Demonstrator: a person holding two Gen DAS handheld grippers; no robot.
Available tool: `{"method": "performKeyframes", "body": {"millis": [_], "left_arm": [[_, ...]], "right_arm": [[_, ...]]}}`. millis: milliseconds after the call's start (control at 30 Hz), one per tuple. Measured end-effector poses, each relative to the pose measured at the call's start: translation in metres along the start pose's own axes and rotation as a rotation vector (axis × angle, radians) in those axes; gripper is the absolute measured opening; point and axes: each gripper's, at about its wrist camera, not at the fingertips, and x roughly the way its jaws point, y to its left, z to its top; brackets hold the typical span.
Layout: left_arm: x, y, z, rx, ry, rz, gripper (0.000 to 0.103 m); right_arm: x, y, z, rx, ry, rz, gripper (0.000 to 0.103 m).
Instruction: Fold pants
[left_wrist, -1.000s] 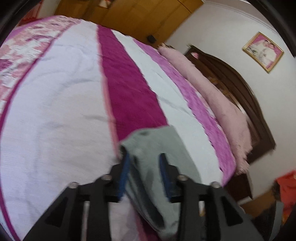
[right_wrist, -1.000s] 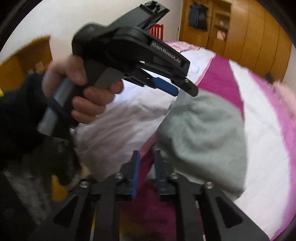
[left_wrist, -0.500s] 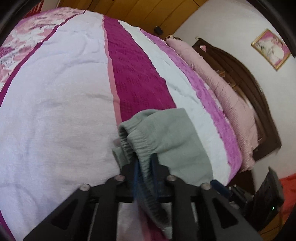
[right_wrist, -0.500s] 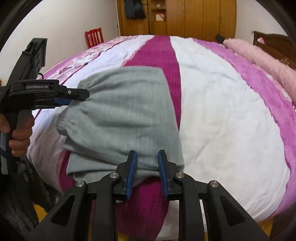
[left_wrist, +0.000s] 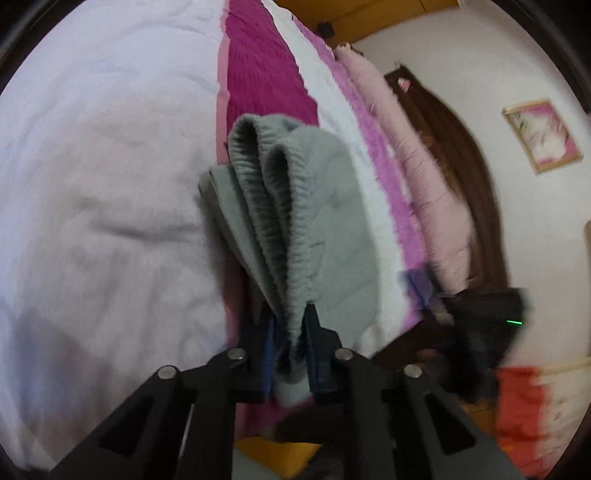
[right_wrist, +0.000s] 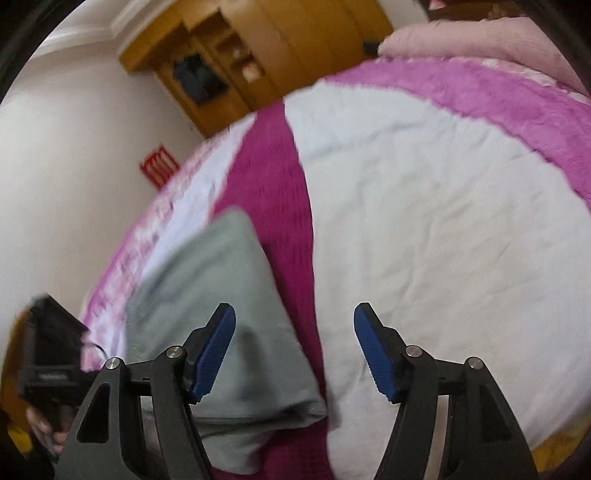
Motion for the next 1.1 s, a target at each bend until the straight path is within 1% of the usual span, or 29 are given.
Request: {"method": "performKeyframes", "body": {"millis": [33, 100, 133, 167, 200, 233, 267, 300, 333, 367, 400, 433, 533, 567, 600, 633, 667, 700, 733, 767, 833, 867, 933, 1000, 1033, 1100], "left_arm": [[-0.003, 0.001, -0.001, -0.015, -0.002, -0.007, 0.014], [-0.003, 0.004, -0.004, -0.01, 0.003, 0.021, 0.016], [0.004, 0.008, -0.005, 0.004, 0.037, 0.049, 0.022], [0.009, 0.013, -0.006, -0.003, 0.072, 0.06, 0.034], [0.012, 0.018, -0.006, -0.021, 0.088, 0.045, 0.037], [0.011, 0.023, -0.005, -0.036, 0.088, 0.013, 0.041], [0.009, 0.025, -0.002, -0.038, 0.098, -0.017, 0.045], [0.007, 0.027, 0.001, -0.034, 0.095, -0.036, 0.047], [0.003, 0.029, 0.004, -0.026, 0.073, -0.051, 0.05], [-0.001, 0.032, 0.007, -0.02, 0.034, -0.065, 0.054], [-0.003, 0.035, 0.01, -0.01, 0.002, -0.075, 0.056], [-0.002, 0.039, 0.012, -0.003, -0.005, -0.084, 0.056], [0.001, 0.05, 0.021, -0.036, -0.021, -0.15, 0.057], [0.003, 0.05, 0.024, -0.04, -0.037, -0.174, 0.058], [0.006, 0.049, 0.027, -0.039, -0.043, -0.191, 0.059], [0.009, 0.048, 0.03, -0.035, -0.045, -0.206, 0.059], [0.015, 0.046, 0.034, -0.03, -0.046, -0.213, 0.059], [0.019, 0.045, 0.036, -0.024, -0.052, -0.208, 0.057], [0.023, 0.041, 0.036, -0.02, -0.062, -0.196, 0.05], [0.027, 0.038, 0.037, -0.022, -0.074, -0.155, 0.036], [0.029, 0.032, 0.038, -0.028, -0.087, -0.109, 0.026], [0.027, 0.027, 0.036, -0.035, -0.087, -0.097, 0.023], [0.017, 0.016, 0.031, -0.049, -0.061, -0.076, 0.023], [-0.001, 0.005, 0.025, -0.036, -0.018, -0.043, 0.023], [-0.007, 0.003, 0.023, -0.026, -0.007, -0.026, 0.023], [-0.017, 0.007, 0.016, -0.008, 0.018, 0.035, 0.023]], "right_arm": [[0.007, 0.001, 0.0, -0.005, 0.023, 0.02, 0.068], [0.018, 0.0, 0.007, -0.036, 0.024, 0.052, 0.068], [0.02, 0.002, 0.009, -0.062, 0.027, 0.073, 0.068], [0.024, 0.005, 0.013, -0.093, 0.03, 0.094, 0.068], [0.025, 0.004, 0.011, -0.108, 0.031, 0.107, 0.068], [0.027, 0.006, 0.012, -0.12, 0.041, 0.122, 0.068], [0.033, 0.008, 0.014, -0.137, 0.069, 0.141, 0.068], [0.036, 0.01, 0.012, -0.145, 0.09, 0.15, 0.068], [0.04, 0.009, 0.013, -0.145, 0.109, 0.156, 0.068], [0.042, 0.007, 0.013, -0.134, 0.122, 0.168, 0.068], [0.046, 0.002, 0.015, -0.096, 0.136, 0.194, 0.071], [0.05, -0.002, 0.015, -0.05, 0.142, 0.221, 0.074], [0.056, -0.017, 0.019, 0.111, 0.146, 0.319, 0.077], [0.058, -0.024, 0.02, 0.176, 0.151, 0.36, 0.076], [0.06, -0.027, 0.019, 0.205, 0.159, 0.382, 0.065], [0.063, -0.029, 0.016, 0.223, 0.185, 0.406, 0.042], [0.068, -0.03, 0.014, 0.239, 0.217, 0.426, 0.035], [0.067, -0.032, 0.012, 0.265, 0.212, 0.454, 0.032], [0.065, -0.035, 0.01, 0.301, 0.218, 0.502, 0.026], [0.064, -0.039, 0.007, 0.37, 0.241, 0.577, 0.026], [0.057, -0.038, 0.0, 0.419, 0.276, 0.648, 0.025], [0.055, -0.033, -0.006, 0.416, 0.308, 0.656, 0.025], [0.056, -0.024, -0.018, 0.397, 0.377, 0.632, 0.026], [0.06, -0.012, -0.035, 0.352, 0.453, 0.547, 0.029], [0.06, -0.008, -0.038, 0.327, 0.439, 0.517, 0.029], [0.059, -0.002, -0.039, 0.293, 0.398, 0.48, 0.029]]}}
